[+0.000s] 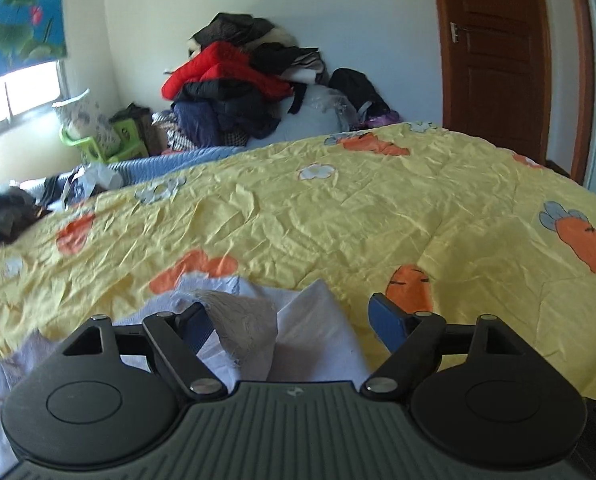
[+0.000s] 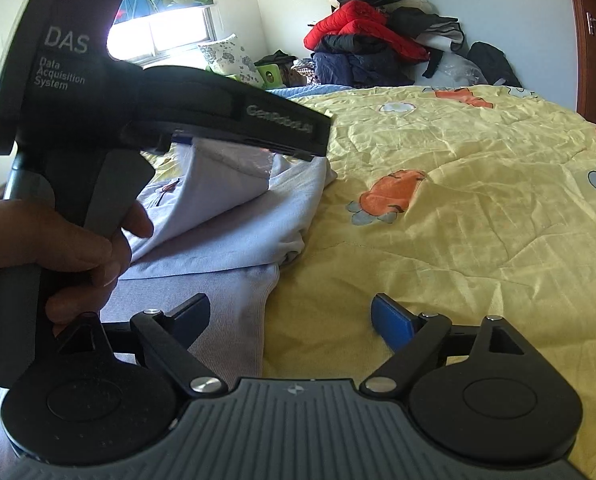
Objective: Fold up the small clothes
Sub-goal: 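Open the left gripper to release the sleeve onto the folded side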
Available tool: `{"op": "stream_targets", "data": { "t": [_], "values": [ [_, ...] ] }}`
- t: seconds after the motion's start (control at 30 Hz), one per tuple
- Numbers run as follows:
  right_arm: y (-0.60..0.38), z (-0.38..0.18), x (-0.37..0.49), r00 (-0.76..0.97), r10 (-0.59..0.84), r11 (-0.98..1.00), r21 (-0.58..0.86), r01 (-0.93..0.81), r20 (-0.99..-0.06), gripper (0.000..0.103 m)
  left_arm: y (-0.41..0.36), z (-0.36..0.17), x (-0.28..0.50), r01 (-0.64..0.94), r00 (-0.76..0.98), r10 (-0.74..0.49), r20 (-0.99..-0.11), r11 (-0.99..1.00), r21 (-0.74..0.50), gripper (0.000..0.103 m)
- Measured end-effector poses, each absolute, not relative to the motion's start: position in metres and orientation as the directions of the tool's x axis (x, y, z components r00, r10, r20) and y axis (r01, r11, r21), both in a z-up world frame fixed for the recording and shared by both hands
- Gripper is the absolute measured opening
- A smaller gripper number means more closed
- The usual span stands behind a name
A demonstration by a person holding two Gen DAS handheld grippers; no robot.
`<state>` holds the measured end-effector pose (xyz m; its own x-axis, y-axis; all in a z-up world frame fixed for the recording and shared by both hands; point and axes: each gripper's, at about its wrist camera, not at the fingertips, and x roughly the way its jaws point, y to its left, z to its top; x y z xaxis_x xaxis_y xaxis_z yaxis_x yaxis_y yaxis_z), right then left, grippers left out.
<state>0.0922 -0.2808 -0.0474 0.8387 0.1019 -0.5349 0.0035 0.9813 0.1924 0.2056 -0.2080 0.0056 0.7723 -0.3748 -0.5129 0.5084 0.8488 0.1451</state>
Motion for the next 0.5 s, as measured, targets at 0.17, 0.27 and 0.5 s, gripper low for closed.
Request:
{"op": "stream_targets", "data": {
  "t": [0.17,0.27,0.5],
  "values": [
    [-0.282,-0.047,0.093,0.841,0.107,0.978,0.207,0.006,-0.531,0.09,-0.213,0.015,0.2,0.553,0.755,-0.432,-0.493,0.824,0.126,0.082],
    [-0.285,-0.047,0.092,0.843,0.117,0.975,0.223,0.003,-0.526,0.091,-0.211,0.02,0.199,0.583,0.736,-0.472,-0.486,0.806,0.1,0.082],
    [-0.283,-0.048,0.093,0.84,0.111,0.979,0.206,0.001,-0.531,0.092,-0.176,0.043,0.207,0.604,0.699,-0.567,-0.436,0.795,-0.066,0.082]
  ]
}}
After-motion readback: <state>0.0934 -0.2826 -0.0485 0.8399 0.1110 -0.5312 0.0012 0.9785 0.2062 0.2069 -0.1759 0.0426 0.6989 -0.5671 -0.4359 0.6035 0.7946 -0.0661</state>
